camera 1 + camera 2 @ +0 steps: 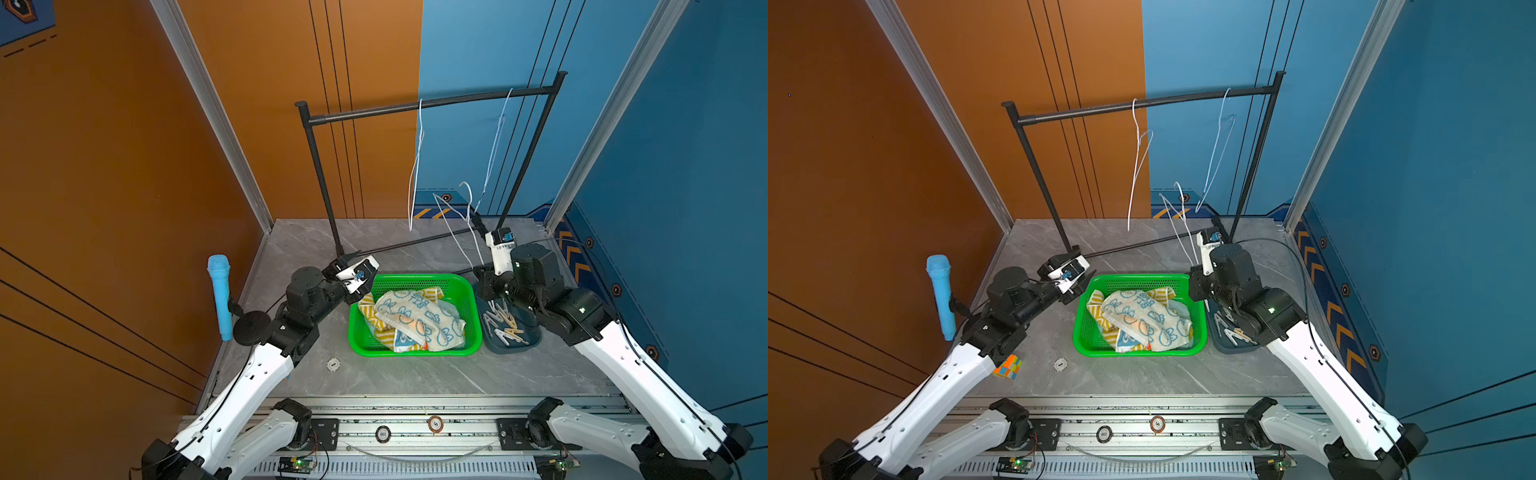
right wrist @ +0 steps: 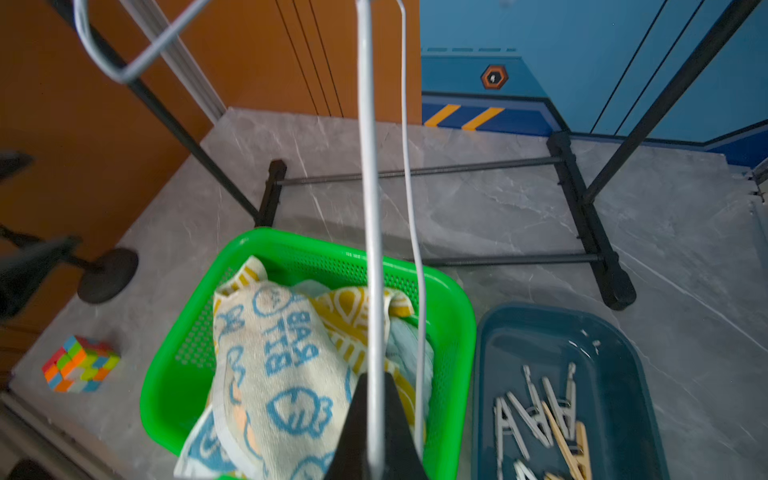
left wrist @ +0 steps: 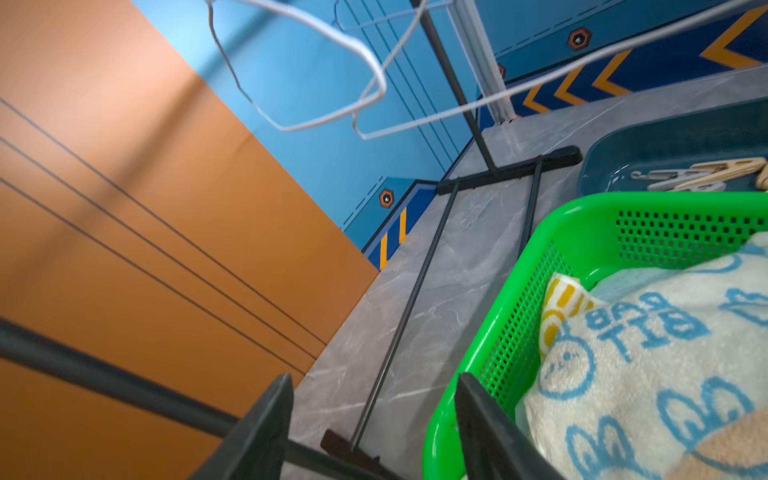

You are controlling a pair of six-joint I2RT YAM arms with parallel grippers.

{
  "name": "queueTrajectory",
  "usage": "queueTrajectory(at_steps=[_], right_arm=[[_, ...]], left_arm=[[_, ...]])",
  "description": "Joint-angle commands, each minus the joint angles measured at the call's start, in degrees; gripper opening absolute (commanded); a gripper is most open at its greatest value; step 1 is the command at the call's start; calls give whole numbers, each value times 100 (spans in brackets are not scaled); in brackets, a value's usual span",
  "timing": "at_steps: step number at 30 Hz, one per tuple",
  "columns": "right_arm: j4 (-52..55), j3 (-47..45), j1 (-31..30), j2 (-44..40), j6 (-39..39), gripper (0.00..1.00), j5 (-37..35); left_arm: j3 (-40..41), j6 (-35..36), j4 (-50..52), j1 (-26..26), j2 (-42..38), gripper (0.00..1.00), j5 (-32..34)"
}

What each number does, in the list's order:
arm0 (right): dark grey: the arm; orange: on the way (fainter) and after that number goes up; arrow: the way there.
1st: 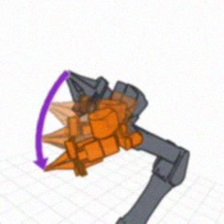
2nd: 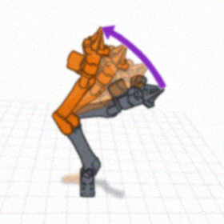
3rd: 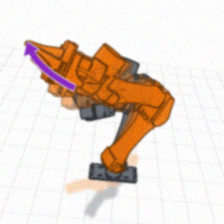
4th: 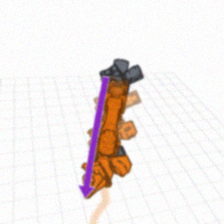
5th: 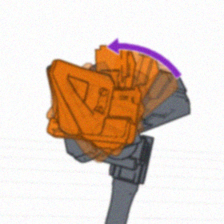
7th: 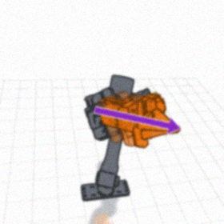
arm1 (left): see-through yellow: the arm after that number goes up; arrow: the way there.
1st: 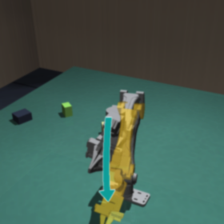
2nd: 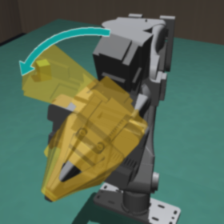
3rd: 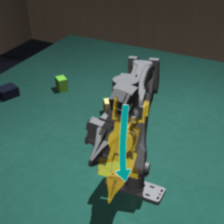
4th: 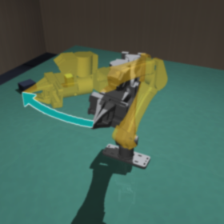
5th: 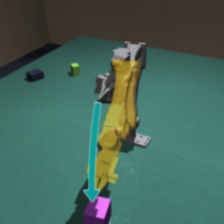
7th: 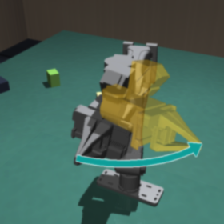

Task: Remove the clothespins securing towels to the hanger
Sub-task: Place the hanger on the clothesline.

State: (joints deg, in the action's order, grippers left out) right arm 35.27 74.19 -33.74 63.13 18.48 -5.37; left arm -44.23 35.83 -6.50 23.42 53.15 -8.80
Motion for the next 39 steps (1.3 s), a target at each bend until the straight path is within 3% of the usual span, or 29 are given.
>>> queueTrajectory(at_steps=[1,8,14,28,39], right_arm=[[-1242,432,-35,307,734,0,-561],[-2130,1360,-95,1298,930,0,-1101],[-2213,2353,49,2246,918,0,-1174],[-1259,4843,358,4232,883,0,-692],[-1051,5000,473,4601,912,3,-420]], left_arm=[[309,-390,-208,-152,-145,64,286],[526,-520,-346,-245,-182,64,161],[555,-626,-347,-303,-194,64,6],[554,-757,-351,-442,-235,64,-232],[546,-817,-344,-545,-242,64,-367]])
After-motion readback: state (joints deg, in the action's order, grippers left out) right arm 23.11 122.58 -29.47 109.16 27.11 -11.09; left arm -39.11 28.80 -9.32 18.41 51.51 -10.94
